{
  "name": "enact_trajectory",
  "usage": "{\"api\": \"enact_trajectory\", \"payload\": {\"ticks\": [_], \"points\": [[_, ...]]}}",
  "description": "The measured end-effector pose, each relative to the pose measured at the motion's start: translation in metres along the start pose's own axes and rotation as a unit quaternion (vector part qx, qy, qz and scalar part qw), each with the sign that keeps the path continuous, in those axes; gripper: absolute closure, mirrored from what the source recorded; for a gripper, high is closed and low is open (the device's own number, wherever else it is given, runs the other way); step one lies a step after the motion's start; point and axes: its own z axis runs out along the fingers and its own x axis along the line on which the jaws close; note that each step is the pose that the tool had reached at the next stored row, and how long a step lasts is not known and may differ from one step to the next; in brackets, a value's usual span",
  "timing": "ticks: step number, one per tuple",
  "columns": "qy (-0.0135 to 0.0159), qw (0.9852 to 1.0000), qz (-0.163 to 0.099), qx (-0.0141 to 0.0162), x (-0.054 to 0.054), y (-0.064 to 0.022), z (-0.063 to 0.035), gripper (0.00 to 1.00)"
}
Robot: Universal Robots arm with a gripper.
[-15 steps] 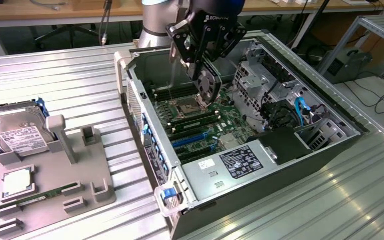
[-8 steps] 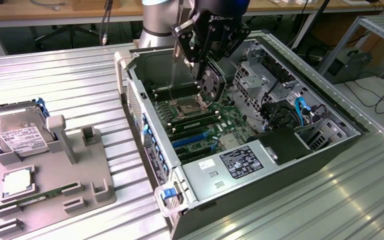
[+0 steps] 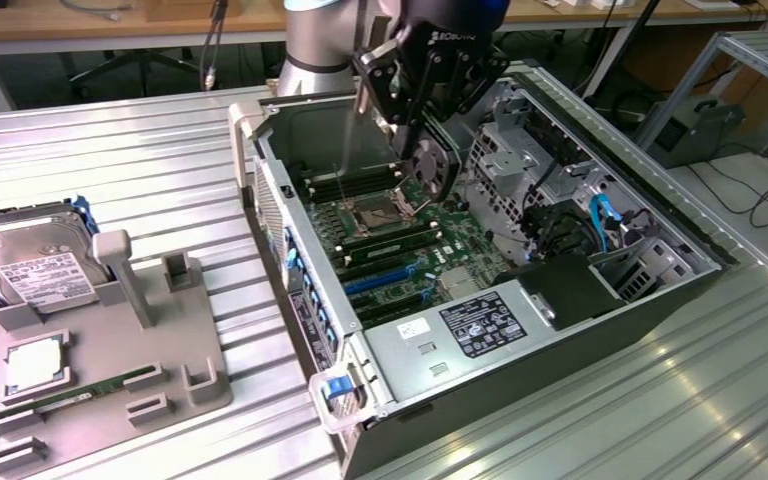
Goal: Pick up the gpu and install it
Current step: 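Pick up the gpu and move the gpu toward the slot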
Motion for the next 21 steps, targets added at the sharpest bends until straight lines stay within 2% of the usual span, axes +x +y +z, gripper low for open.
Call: {"api": "enact_trajectory", "payload": {"ticks": [9, 21], "points": [[0.0000, 1.0000, 0.000, 0.0000, -0.013, -0.0003, 0.0007, 0.72], [0.0000, 1.0000, 0.000, 0.0000, -0.042, -0.0010, 0.0032, 0.72]]}}
